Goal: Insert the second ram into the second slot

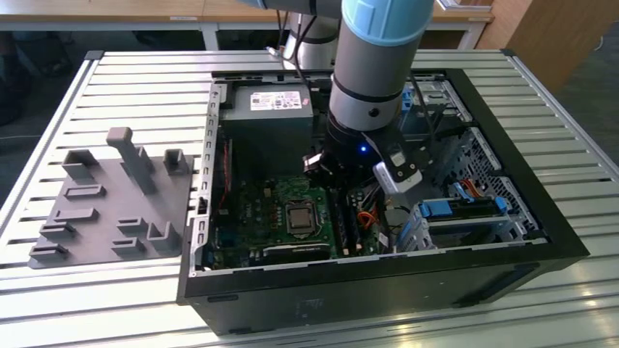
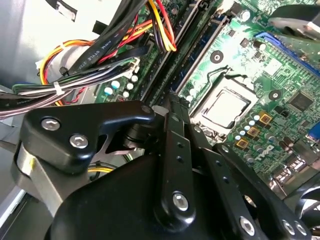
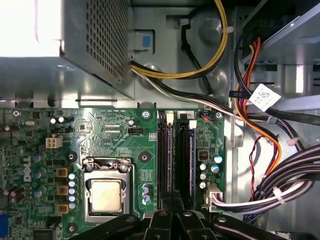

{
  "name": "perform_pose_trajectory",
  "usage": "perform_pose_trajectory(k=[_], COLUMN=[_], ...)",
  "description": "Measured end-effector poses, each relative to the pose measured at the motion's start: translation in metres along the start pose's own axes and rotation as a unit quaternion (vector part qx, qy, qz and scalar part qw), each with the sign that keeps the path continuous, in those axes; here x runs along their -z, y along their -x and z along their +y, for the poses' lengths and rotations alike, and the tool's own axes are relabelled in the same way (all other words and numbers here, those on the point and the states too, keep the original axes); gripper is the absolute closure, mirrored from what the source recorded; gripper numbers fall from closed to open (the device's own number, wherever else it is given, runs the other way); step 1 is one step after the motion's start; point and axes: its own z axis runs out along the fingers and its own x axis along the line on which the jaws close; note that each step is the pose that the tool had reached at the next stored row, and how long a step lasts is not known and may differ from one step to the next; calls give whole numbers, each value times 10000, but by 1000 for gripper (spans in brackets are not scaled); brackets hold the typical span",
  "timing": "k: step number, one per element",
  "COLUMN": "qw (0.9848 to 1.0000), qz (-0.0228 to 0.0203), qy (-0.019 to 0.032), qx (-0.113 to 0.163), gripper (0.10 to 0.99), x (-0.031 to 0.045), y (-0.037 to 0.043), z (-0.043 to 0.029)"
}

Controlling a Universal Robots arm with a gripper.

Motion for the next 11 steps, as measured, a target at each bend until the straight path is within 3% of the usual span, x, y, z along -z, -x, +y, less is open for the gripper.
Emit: perform_pose_trajectory(k=[11], qw=[10000], qz=[3], qy=[-7], qx=[0], gripper=[980], x=[-143], y=[1], z=[0])
